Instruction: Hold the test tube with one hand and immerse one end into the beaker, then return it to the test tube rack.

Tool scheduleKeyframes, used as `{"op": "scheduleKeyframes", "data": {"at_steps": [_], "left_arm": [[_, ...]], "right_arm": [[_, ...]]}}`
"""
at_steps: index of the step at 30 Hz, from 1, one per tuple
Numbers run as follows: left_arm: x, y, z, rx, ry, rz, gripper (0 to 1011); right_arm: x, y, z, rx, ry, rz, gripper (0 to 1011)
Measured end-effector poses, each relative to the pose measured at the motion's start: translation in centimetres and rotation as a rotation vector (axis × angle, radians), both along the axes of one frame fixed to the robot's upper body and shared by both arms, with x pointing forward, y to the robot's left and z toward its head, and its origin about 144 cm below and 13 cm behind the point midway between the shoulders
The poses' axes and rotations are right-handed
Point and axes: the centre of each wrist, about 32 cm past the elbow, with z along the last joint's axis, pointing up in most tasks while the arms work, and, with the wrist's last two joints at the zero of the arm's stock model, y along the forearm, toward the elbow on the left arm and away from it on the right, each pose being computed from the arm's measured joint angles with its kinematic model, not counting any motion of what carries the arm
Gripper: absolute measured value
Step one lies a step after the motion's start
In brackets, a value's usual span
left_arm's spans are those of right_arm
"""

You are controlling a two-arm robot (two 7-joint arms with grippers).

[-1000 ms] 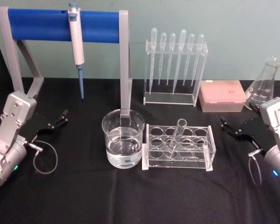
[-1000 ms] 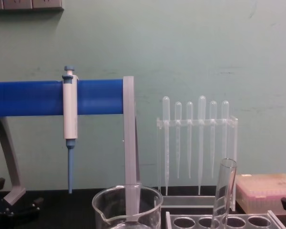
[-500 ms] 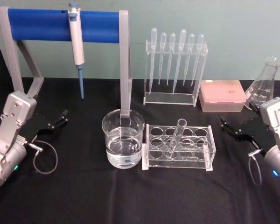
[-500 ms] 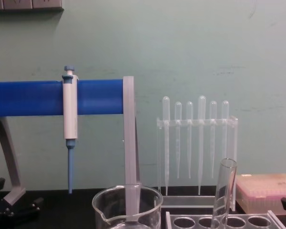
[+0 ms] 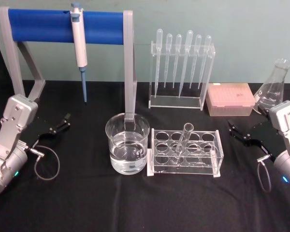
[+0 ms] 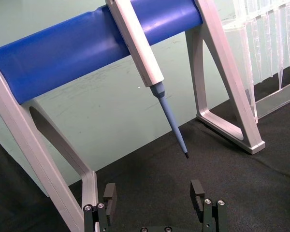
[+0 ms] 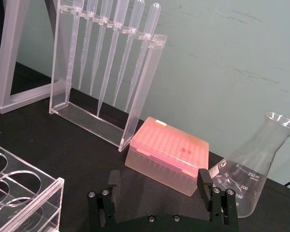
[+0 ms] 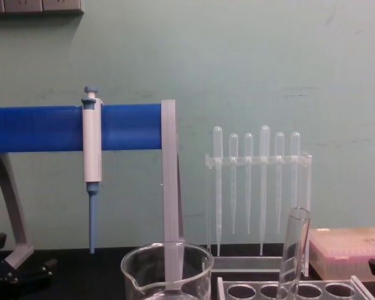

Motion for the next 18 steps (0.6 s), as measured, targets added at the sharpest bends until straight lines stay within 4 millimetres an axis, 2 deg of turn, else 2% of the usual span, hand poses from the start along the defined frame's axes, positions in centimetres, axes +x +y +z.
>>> {"op": "scheduleKeyframes", "data": {"at_steps": [12,18], "left_arm": [[0.0,0.0,0.0,0.0,0.0,0.0,1000],[0.0,0.0,0.0,0.0,0.0,0.0,1000]], "right_arm": [[-0.03,0.03,0.01,0.012,-0.016,0.003,1004],[-0.2,0.24,0.67,0.052,-0.052,0.017,1004]]}}
